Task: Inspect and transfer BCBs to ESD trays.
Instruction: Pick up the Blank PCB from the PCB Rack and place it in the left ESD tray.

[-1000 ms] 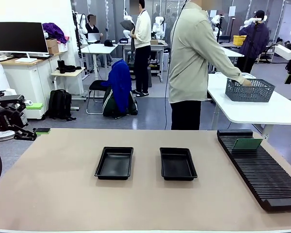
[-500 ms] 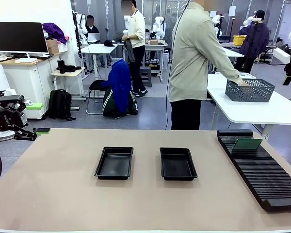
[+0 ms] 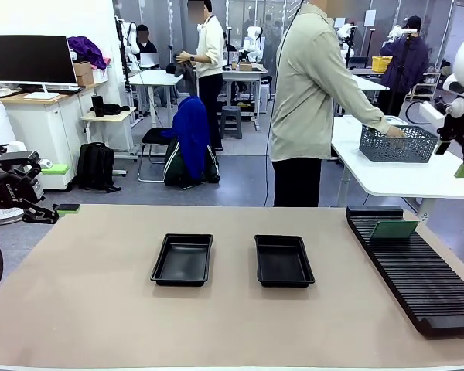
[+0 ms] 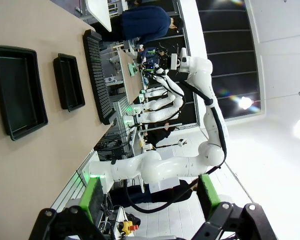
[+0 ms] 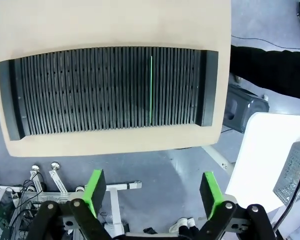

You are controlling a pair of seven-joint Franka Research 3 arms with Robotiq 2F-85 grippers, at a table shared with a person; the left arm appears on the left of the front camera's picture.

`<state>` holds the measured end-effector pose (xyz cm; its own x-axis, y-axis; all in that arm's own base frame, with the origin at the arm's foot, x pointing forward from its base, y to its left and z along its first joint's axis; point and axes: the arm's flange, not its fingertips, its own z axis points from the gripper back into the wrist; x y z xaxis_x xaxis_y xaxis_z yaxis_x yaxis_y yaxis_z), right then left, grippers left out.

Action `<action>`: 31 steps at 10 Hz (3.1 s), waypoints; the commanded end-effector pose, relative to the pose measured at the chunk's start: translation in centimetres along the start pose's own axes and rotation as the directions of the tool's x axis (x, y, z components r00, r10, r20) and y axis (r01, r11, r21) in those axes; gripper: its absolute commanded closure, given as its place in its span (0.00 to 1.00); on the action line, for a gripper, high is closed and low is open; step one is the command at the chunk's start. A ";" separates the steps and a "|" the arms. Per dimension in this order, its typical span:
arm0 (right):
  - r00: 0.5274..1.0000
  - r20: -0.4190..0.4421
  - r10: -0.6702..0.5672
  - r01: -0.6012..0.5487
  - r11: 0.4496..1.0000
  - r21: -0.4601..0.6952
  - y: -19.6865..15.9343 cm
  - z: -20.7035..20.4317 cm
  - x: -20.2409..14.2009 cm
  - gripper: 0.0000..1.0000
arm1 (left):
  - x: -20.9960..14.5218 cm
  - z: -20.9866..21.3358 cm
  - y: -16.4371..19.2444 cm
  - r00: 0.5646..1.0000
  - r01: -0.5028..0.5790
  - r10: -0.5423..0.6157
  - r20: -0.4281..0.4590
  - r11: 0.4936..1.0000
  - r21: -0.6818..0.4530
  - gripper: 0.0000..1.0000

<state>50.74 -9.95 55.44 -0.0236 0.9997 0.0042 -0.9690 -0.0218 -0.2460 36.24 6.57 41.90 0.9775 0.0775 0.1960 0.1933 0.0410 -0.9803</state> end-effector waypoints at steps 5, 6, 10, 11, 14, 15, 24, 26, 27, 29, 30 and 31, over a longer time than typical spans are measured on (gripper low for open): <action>1.000 0.027 -0.007 0.007 1.000 -0.006 -0.5 -7.6 2.2 0.00 | -0.1 0.1 -0.1 1.000 0.002 -0.002 0.005 1.000 0.006 0.00; 1.000 0.028 -0.006 0.006 1.000 -0.010 -0.5 -8.6 2.6 0.00 | -0.1 0.1 -0.1 1.000 0.002 -0.002 0.005 1.000 0.006 0.00; 0.999 0.040 -0.013 0.012 1.000 0.021 -0.7 -12.3 3.6 0.00 | -0.1 0.1 -0.1 1.000 0.002 -0.002 0.005 1.000 0.006 0.00; 0.999 0.041 -0.017 0.016 0.999 0.028 -0.6 -13.1 3.7 0.00 | -0.1 0.1 -0.1 1.000 0.002 -0.002 0.005 1.000 0.006 0.00; 0.999 0.030 -0.016 0.015 1.000 0.026 -0.6 -14.8 4.3 0.00 | -0.1 0.1 -0.1 1.000 0.002 -0.002 0.005 1.000 0.006 0.00; 0.999 0.026 -0.021 0.020 0.999 0.029 -0.7 -15.5 4.4 0.00 | -0.1 0.1 -0.1 1.000 0.002 -0.002 0.005 1.000 0.006 0.00; 0.999 0.006 -0.051 0.051 0.999 -0.014 -1.0 -19.8 4.1 0.00 | -0.1 0.1 -0.1 1.000 0.002 -0.002 0.005 1.000 0.006 0.00; 0.998 0.011 -0.061 0.061 0.998 -0.014 -0.8 -20.4 3.8 0.00 | -0.1 0.1 -0.1 1.000 0.002 -0.002 0.005 1.000 0.006 0.00; 0.997 0.013 -0.070 0.070 0.997 -0.016 -0.6 -20.5 3.7 0.00 | -0.1 0.1 -0.1 1.000 0.002 -0.002 0.005 1.000 0.006 0.00; 0.996 0.026 -0.085 0.086 0.996 -0.021 -0.4 -20.5 3.5 0.06 | -0.1 0.1 -0.1 1.000 0.002 -0.002 0.005 1.000 0.006 0.00; 0.995 0.031 -0.095 0.095 0.995 -0.019 -0.4 -20.5 3.4 0.08 | -0.1 0.1 -0.1 1.000 0.002 -0.002 0.005 1.000 0.006 0.00; 0.995 0.033 -0.100 0.100 0.995 -0.017 -0.3 -20.6 3.4 0.16 | -0.1 0.1 -0.1 1.000 0.002 -0.002 0.005 1.000 0.006 0.00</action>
<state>56.38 -6.44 36.04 0.0434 0.9984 0.0364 -0.9706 0.0508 -0.2353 36.24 6.57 41.90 0.9775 0.0775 0.1960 0.1933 0.0410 -0.9803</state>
